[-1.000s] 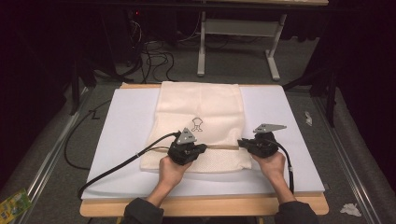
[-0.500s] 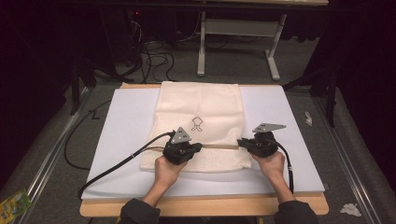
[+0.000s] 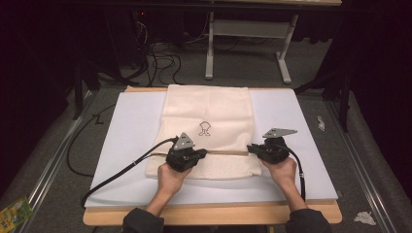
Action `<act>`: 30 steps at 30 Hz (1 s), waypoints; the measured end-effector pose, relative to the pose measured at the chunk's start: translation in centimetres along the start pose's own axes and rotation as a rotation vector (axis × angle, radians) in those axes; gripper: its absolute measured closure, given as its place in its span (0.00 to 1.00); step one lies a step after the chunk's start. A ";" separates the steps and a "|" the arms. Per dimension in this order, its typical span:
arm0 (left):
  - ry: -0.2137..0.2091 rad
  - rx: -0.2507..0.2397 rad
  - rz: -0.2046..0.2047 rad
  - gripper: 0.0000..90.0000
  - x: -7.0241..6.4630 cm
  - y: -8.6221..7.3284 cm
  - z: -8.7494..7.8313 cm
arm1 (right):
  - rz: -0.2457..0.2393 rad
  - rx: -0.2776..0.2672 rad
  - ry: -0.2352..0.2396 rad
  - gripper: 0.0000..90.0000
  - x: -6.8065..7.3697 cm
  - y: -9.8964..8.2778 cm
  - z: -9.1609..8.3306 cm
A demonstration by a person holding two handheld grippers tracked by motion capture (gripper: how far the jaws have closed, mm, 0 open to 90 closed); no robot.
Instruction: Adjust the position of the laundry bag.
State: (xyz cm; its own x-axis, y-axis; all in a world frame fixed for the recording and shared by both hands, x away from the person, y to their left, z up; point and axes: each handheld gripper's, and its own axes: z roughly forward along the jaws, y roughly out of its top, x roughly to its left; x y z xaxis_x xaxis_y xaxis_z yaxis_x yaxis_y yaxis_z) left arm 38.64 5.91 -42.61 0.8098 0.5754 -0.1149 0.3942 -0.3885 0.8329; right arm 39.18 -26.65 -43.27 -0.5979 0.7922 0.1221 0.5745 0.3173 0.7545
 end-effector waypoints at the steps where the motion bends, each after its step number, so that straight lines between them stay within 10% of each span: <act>1: -0.003 -0.004 -0.001 0.97 0.1 0.0 -0.1 | 0.001 0.001 -0.001 0.96 0.0 0.0 0.1; 30: 0.013 -0.013 -0.034 0.97 1.0 -0.9 -1.2 | -0.014 0.010 -0.004 0.96 0.3 0.2 0.2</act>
State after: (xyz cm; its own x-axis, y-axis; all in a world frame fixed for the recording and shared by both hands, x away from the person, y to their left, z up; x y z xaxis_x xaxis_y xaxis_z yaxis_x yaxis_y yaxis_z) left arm 38.60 7.69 -42.84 0.7902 0.5975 -0.1364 0.4156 -0.3588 0.8358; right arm 39.22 -26.23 -43.22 -0.6038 0.7897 0.1086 0.5716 0.3340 0.7495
